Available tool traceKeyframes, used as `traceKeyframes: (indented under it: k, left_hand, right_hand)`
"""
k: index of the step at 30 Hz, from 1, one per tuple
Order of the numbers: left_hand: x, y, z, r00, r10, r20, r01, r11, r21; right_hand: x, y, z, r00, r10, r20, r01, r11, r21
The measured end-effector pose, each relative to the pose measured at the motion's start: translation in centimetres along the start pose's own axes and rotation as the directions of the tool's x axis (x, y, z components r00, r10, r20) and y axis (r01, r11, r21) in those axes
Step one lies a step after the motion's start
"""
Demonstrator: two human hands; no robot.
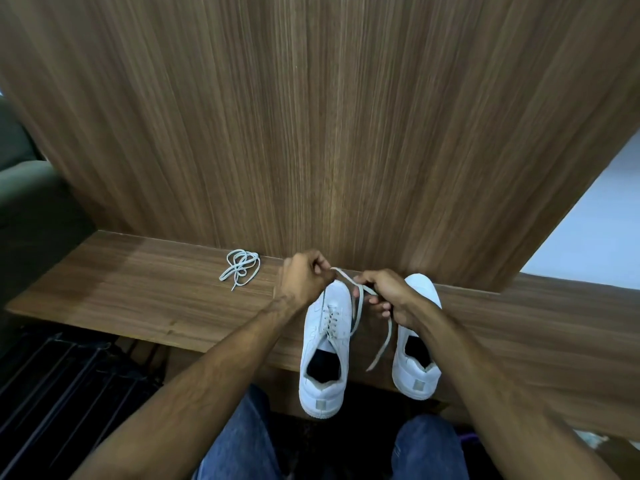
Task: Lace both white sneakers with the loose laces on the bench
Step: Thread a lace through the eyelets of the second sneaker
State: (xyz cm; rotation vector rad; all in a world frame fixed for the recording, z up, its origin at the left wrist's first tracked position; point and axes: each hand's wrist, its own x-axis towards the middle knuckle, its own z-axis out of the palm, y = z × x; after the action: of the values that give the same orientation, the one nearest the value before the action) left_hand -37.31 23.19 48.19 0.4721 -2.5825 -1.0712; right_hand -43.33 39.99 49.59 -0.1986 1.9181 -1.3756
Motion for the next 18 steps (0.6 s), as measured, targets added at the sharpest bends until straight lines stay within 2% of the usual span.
traceKeyframes:
  k: [1, 3, 5, 7, 9, 13, 16, 18]
  left_hand:
    - [0.1, 0.2, -0.1, 1.0, -0.018, 0.016, 0.019, 1.0, -0.025]
    - [-0.1, 0.7, 0.0, 0.992, -0.05, 0.116, 0.073, 0.975, -0.21]
    - [-0.5, 1.0, 0.1, 0.971, -0.108, 0.216, 0.192, 0.885, -0.424]
    - [-1.0, 1.3, 0.0, 0.929, -0.123, 0.35, 0.295, 0.815, -0.498]
    - [-1.4, 1.4, -0.1, 0.893, -0.07, 0.444, 0.312, 0.808, -0.499]
    - [-1.1, 1.0, -1.2, 0.857, 0.004, 0.515, 0.278, 0.839, -0.468]
    - [-0.4, 0.3, -2.1, 0.856, 0.056, 0.514, 0.192, 0.889, -0.416]
    - [0.2, -0.6, -2.8, 0.861, 0.069, 0.505, 0.111, 0.942, -0.318]
  right_hand:
    - [-0.1, 0.1, 0.0, 0.999, 0.021, 0.04, -0.02, 1.0, -0.015]
    - [-0.2, 0.1, 0.2, 0.992, 0.031, 0.119, -0.025, 0.998, -0.054]
    - [-0.4, 0.0, 0.4, 0.982, 0.007, 0.187, 0.004, 0.998, -0.057]
    - [-0.4, -0.1, 0.5, 0.975, -0.033, 0.219, 0.038, 0.999, -0.018]
    - [-0.4, -0.3, 0.4, 0.973, -0.073, 0.221, 0.076, 0.997, -0.004]
    - [-0.1, -0.3, 0.0, 0.975, -0.153, 0.159, 0.151, 0.988, 0.02]
    - [0.0, 0.2, -0.3, 0.976, -0.195, 0.093, 0.197, 0.98, -0.006]
    - [0.1, 0.6, -0.6, 0.97, -0.24, 0.034, 0.242, 0.968, -0.062]
